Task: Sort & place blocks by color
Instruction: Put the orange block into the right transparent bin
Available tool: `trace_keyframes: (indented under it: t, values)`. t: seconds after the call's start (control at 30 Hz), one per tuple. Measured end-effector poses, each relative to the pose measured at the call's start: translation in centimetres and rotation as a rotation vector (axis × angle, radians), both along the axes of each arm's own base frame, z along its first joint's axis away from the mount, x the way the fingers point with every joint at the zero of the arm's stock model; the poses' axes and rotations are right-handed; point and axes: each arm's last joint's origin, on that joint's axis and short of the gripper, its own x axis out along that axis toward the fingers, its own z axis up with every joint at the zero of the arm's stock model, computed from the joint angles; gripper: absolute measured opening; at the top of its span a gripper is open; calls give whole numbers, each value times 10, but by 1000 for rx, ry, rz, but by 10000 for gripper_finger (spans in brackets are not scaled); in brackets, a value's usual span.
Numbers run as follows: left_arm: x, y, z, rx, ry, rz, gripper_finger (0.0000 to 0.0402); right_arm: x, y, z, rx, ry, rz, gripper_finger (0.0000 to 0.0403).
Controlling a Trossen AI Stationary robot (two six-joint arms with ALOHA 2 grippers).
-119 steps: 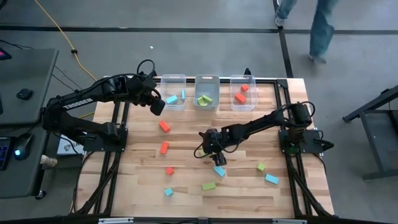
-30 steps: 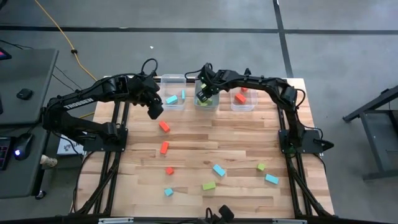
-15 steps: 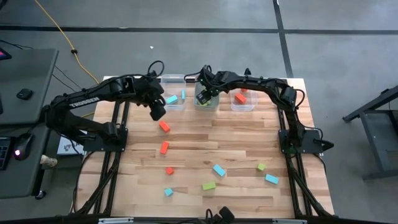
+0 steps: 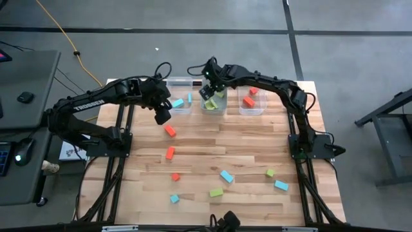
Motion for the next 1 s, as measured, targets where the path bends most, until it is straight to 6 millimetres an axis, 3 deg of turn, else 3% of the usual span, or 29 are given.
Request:
trace_keyframes:
  t: [0.23, 0.53, 0.67, 0.8, 1.0]
  values:
    - [-9, 11, -1, 77, 88, 20, 231, -1, 0, 45, -59, -42, 6, 232]
    - [-7, 7, -2, 57, 104, -388, 232, -9, 3, 82, -102, -45, 61, 232]
    - [-4, 3, -2, 97, 121, -585, 232, -12, 5, 91, -129, -21, 76, 232]
    - [-2, -1, -3, 126, 139, -669, 231, -15, 6, 92, -129, 4, 86, 232]
    - [0, -9, -31, 87, 232, -796, 232, -18, 7, 90, -139, 67, 150, 232]
